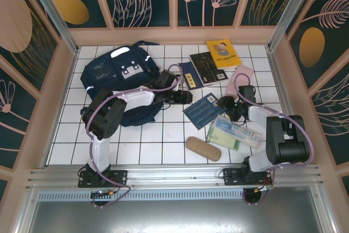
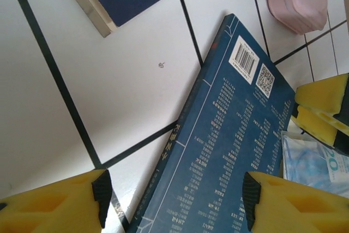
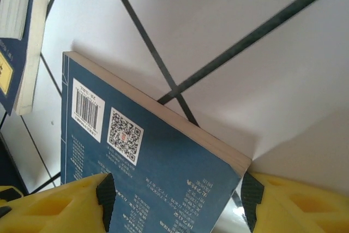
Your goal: Pack books, pencil case, and school supplies into a backpack
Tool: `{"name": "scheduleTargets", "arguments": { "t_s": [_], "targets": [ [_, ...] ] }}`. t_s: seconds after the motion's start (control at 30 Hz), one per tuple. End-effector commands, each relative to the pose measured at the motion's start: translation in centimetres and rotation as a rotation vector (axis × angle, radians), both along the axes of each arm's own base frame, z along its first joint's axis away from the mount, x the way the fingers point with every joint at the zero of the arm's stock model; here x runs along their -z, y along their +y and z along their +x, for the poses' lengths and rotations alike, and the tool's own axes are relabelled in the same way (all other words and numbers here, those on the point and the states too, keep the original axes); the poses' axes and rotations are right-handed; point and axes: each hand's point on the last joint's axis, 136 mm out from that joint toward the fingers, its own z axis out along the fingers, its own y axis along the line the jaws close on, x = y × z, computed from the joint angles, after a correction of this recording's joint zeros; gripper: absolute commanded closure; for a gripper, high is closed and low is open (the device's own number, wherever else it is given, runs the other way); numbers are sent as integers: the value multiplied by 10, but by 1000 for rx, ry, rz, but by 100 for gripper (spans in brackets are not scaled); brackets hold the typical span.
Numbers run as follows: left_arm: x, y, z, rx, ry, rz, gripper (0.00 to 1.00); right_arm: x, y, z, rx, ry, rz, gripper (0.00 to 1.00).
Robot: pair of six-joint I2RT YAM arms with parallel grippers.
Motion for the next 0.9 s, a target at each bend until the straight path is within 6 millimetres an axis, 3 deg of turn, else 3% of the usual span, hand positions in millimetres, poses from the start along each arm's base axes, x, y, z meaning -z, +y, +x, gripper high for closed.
{"name": "scheduleTargets", "arguments": {
  "t_s": [0.0,0.2,0.43,0.57,0.73,0.87],
  "targets": [
    [14,6,5,-52,21,53,33,-8,24,18,-89,-59,78,35],
    [19,11,1,-86,45,54,33,-28,72,35,-245,-111,129,36],
    [25,13,-18,-82,109,2,33,-36,109,32,-328,-118,234,37],
    [24,17,-19,-87,101,18,33,-32,117,25,-350,-101,227,37],
    [22,19,-21,-96,104,4,32,-18,108,21,-328,-70,193,37],
    [26,19,-22,-94,116,6,33,-23,121,15,-356,-81,251,40]
  ]
}}
